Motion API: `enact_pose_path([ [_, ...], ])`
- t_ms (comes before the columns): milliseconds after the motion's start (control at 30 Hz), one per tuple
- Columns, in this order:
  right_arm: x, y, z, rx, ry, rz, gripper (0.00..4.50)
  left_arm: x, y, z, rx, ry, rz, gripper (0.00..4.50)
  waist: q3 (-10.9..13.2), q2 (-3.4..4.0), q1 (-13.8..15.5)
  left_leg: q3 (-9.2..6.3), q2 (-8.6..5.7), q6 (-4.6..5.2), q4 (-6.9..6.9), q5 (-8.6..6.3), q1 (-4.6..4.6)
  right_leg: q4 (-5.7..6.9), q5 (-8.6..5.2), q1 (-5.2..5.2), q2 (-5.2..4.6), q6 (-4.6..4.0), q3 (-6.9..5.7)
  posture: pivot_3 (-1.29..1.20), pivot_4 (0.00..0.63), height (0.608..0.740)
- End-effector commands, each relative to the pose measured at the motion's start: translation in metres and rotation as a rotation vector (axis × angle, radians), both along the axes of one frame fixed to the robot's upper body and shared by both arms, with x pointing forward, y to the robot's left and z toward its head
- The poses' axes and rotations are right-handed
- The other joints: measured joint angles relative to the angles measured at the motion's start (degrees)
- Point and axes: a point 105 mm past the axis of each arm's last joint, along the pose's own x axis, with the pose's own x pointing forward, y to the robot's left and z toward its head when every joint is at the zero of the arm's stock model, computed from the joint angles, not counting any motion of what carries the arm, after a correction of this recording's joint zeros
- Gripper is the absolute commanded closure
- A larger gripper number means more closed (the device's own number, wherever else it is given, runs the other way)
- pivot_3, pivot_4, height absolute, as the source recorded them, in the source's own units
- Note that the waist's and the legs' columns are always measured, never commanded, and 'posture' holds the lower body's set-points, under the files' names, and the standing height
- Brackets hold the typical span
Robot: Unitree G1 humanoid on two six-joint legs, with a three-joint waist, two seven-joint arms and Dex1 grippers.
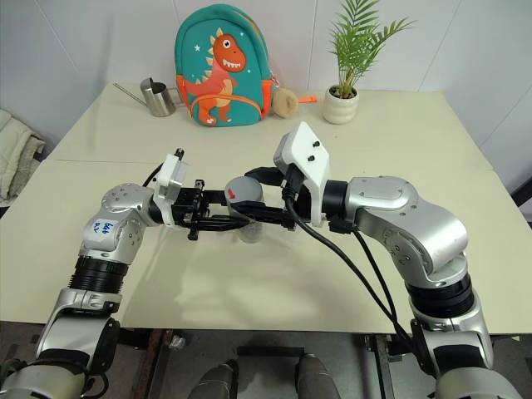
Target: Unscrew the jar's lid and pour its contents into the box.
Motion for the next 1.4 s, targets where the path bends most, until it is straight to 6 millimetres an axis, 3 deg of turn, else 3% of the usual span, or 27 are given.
enact_pose_path([
  [33, -0.005, -0.003, 0.024, 0.045, -0.076, 0.015, 1.77, -0.004, -0.002, 0.01, 0.007, -0.046, -0.023, 2.65, 0.0, 0.0, 0.0, 0.0, 0.0, 0.0, 0.0, 0.0, 0.0, 0.0, 0.0, 0.0, 0.0, 0.0, 0.0, 0.0, 0.15, 0.74],
  [200, -0.003, -0.008, 0.051, 0.087, -0.142, 0.011, 1.77, -0.004, 0.001, -0.006, 0.052, 0.006, -0.023, 2.65, 0.0, 0.0, 0.0, 0.0, 0.0, 0.0, 0.0, 0.0, 0.0, 0.0, 0.0, 0.0, 0.0, 0.0, 0.0, 0.0, 0.15, 0.74],
  [467, 0.005, -0.019, 0.068, 0.082, -0.218, -0.04, 1.77, -0.006, 0.001, -0.011, 0.055, 0.025, -0.025, 2.65, 0.0, 0.05, 0.0, 0.0, -0.01, 0.0, 0.0, 0.0, -0.01, -0.01, 0.0, 0.0, -0.01, 0.0, -0.01, 0.0, 0.15, 0.74],
  [533, 0.012, -0.028, 0.069, 0.07, -0.223, -0.088, 1.77, -0.004, 0.002, -0.007, 0.04, 0.007, -0.007, 2.65, 0.0, 0.05, 0.0, 0.0, -0.01, 0.0, 0.0, 0.0, -0.01, 0.01, 0.0, -0.01, 0.0, 0.0, -0.01, 0.0, 0.15, 0.74],
  [700, 0.043, -0.079, 0.06, 0.037, -0.2, -0.327, 1.77, 0.011, 0.019, 0.016, 0.008, -0.06, 0.105, 2.65, 0.0, 0.04, 0.2, 0.0, -0.03, 0.0, 0.01, 0.0, -0.02, -0.03, 0.0, 0.0, -0.02, 0.0, -0.02, 0.0, 0.15, 0.74],
  [833, 0.071, -0.153, 0.012, -0.042, -0.078, -0.687, 1.77, 0.023, 0.049, 0.041, -0.02, -0.128, 0.249, 2.65, 0.0, 0.03, 0.4, 0.0, -0.03, 0.03, -0.01, -0.02, -0.02, -0.06, -0.03, 0.0, -0.02, 0.01, -0.03, 0.0, 0.15, 0.74],
  [967, 0.069, -0.194, -0.056, -0.084, 0.106, -0.889, 1.77, 0.038, 0.071, 0.047, -0.037, -0.185, 0.389, 2.65, 0.0, 0.04, 0.6, 0.06, -0.05, 0.07, -0.02, -0.04, -0.03, -0.04, -0.07, -0.02, -0.05, 0.04, 0.03, 0.0, 0.15, 0.74],
  [1067, 0.06, -0.202, -0.099, -0.078, 0.22, -0.942, 1.77, 0.049, 0.074, 0.044, -0.021, -0.238, 0.465, 2.65, 0.0, 0.04, 0.6, 0.07, -0.04, 0.07, 0.01, -0.04, -0.01, 0.02, -0.08, -0.01, -0.03, 0.05, 0.04, 0.0, 0.15, 0.74],
  [1167, 0.053, -0.2, -0.125, -0.054, 0.279, -0.952, 1.77, 0.059, 0.07, 0.044, -0.031, -0.273, 0.503, 2.65, 0.0, 0.04, 0.6, 0.08, -0.07, 0.07, 0.11, -0.04, -0.02, 0.07, -0.05, 0.0, -0.03, 0.09, 0.04, 0.0, 0.15, 0.74],
  [1333, 0.048, -0.193, -0.142, 0.019, 0.329, -0.946, 1.77, 0.07, 0.057, 0.046, -0.039, -0.339, 0.514, 2.65, 0.0, 0.02, 0.6, 0.08, -0.09, 0.06, 0.26, -0.01, 0.02, 0.06, 0.01, 0.12, -0.03, 0.18, 0.07, 0.0, 0.15, 0.74],
  [1400, 0.045, -0.191, -0.145, 0.013, 0.339, -0.931, 1.18, 0.072, 0.052, 0.048, -0.037, -0.365, 0.509, 2.65, 0.0, 0.02, 0.6, 0.08, -0.1, 0.06, 0.26, -0.01, 0.02, 0.06, 0.02, 0.13, -0.03, 0.18, 0.07, 0.0, 0.15, 0.74],
])
